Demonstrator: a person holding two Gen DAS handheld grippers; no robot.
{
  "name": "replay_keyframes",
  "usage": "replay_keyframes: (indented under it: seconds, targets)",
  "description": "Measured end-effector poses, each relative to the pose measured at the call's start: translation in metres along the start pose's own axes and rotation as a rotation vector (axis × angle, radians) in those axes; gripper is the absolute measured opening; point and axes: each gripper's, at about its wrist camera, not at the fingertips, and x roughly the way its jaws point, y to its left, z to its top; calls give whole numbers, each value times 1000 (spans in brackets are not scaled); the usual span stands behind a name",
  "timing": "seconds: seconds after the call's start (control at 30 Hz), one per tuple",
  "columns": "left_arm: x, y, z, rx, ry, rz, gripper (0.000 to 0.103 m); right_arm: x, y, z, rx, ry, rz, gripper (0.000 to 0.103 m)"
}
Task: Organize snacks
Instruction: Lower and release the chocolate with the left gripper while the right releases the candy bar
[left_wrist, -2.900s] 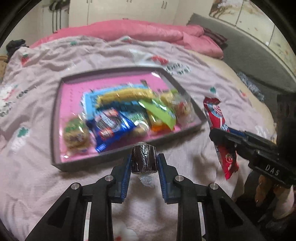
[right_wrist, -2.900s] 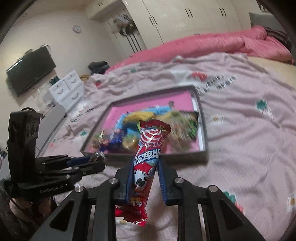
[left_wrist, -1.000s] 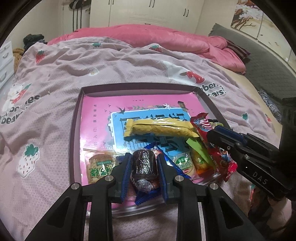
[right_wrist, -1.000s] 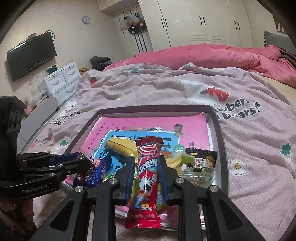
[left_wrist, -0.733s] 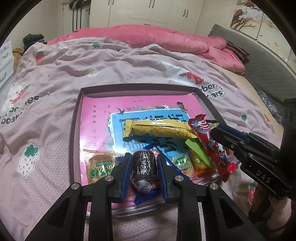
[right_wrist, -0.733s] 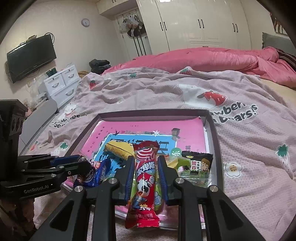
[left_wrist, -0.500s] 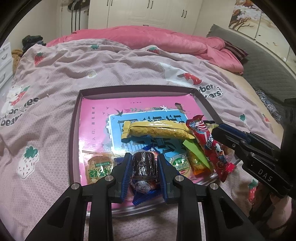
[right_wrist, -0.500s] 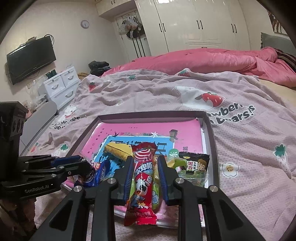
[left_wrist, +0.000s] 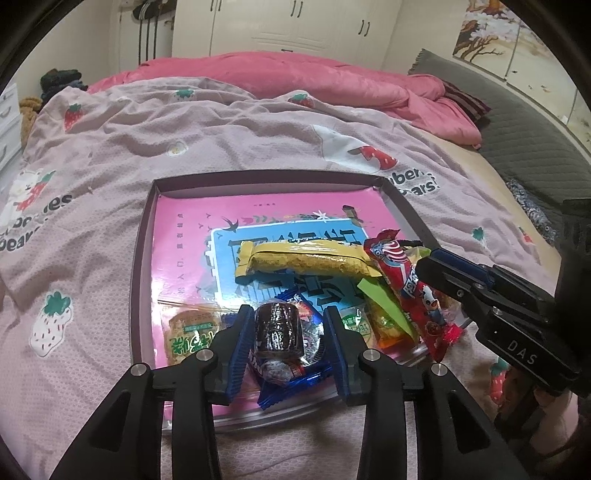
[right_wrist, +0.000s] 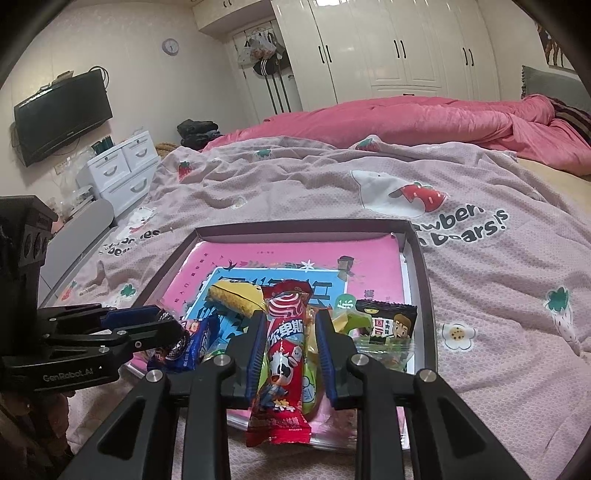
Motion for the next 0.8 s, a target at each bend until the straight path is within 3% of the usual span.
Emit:
replay_keyframes:
  seconds: [0.8]
  targets:
    - [-4, 7, 4, -20, -11, 32, 66, 0, -1, 0, -3, 4, -8, 37]
